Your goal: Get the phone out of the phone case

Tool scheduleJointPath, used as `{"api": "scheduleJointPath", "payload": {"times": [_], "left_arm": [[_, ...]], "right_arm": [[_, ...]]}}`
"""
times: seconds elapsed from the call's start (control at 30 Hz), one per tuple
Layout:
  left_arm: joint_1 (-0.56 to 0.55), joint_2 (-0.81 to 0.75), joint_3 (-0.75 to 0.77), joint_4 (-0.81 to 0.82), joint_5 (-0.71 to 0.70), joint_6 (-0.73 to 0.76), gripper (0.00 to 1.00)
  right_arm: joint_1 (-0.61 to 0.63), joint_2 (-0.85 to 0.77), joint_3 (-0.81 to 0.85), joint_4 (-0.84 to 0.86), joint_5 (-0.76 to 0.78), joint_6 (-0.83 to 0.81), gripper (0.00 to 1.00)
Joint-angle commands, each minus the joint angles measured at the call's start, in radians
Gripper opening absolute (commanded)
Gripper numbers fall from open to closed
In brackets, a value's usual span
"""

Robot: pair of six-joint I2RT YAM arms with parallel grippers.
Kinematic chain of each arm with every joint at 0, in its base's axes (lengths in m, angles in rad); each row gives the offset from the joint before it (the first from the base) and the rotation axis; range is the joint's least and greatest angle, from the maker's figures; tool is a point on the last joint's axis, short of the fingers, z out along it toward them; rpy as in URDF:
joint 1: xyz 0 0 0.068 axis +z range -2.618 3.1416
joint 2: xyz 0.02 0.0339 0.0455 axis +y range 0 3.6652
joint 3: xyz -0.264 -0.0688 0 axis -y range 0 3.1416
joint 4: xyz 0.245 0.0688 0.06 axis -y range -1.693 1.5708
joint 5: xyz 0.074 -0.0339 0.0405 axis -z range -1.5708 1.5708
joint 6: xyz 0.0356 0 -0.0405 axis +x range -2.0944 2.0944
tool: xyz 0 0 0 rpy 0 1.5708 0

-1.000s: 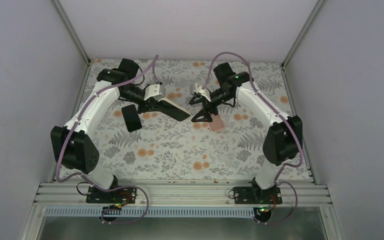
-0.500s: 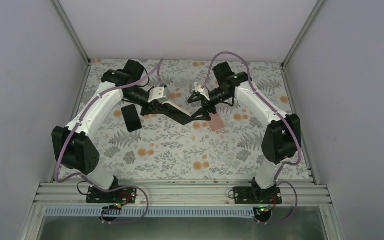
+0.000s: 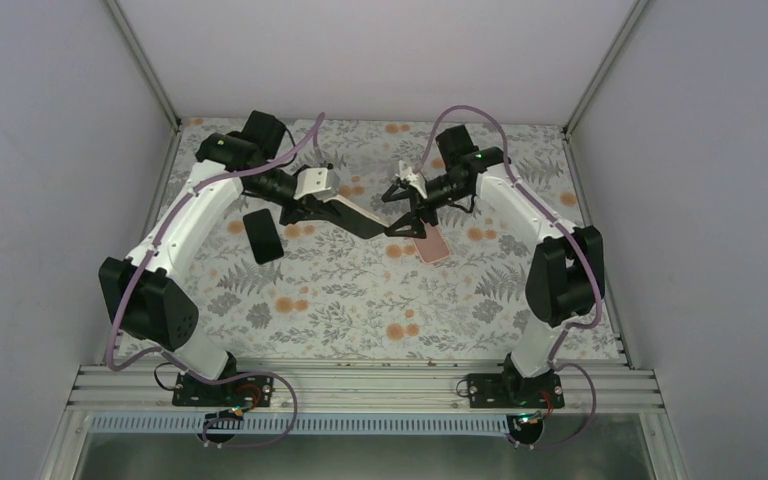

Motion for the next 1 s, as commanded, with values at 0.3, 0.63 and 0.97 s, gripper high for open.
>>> {"api": "scheduleJointPath", "payload": {"times": [0.3,0.63,0.97], "left_arm": [[-0.15,-0.043,-0.045,-0.102,0.205,0.031,0.02],[-0.194,-0.046,-0.088,-0.104,0.151,0.017,0.02],[-0.197,-0.032,-0.094,-0.104,0.125,0.017,0.02]], "right_arm": [[-0.111,0.187,0.261,0.301,0.215,0.171,1.0],[-0.136,0.249,0.39,0.339,0.374,0.108,1.0],[-0.169,0.248,0.41,0.341,0.405,0.09,1.0]]}}
